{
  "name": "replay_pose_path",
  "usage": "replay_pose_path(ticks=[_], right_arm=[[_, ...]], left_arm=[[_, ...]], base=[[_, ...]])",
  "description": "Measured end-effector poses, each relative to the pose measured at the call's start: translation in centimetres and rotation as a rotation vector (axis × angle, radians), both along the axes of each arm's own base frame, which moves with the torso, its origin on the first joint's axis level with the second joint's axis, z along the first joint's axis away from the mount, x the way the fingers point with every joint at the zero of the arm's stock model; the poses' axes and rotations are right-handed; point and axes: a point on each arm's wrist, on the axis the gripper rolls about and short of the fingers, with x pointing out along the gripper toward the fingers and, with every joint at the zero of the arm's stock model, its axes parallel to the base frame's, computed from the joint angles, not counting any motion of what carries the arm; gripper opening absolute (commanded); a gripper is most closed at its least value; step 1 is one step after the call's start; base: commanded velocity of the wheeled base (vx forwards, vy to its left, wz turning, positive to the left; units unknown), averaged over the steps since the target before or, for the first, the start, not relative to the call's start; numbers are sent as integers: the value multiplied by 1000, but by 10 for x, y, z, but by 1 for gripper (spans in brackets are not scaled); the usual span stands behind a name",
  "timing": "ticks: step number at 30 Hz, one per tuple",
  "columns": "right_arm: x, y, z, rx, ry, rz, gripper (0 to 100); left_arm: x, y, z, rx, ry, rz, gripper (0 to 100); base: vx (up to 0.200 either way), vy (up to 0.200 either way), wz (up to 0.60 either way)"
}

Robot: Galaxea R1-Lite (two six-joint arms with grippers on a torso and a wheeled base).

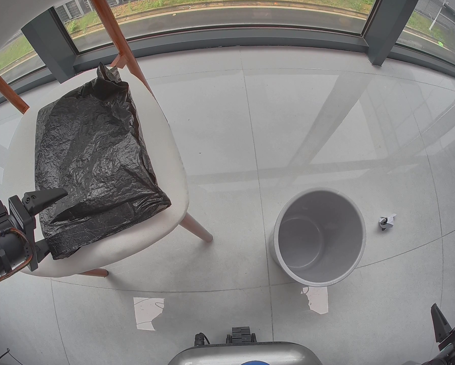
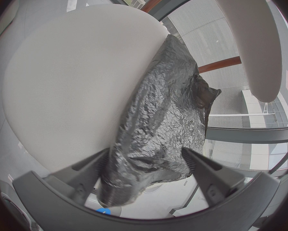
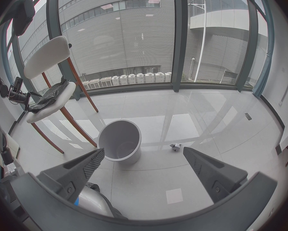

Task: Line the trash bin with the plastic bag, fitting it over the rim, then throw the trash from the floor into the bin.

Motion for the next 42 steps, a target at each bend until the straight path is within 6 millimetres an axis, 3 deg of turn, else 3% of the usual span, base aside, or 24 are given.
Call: replay_pose_path(ticks=[18, 36, 37, 42], right_arm=[[1, 0, 0, -1, 10, -1, 100], [5, 0, 1, -5, 58, 34, 100], [4, 0, 1, -5, 55, 34, 100], [3, 0, 0, -3, 34, 33, 100]], left_arm=[[3, -1, -5, -18, 29, -46, 0], [-12, -1, -31, -3, 92, -50, 0], [-12, -1, -32, 0, 90, -51, 100], [-13, -1, -32, 7, 45, -53, 100]], base=[[0, 0, 0], [0, 0, 0], [0, 0, 0], [0, 0, 0]])
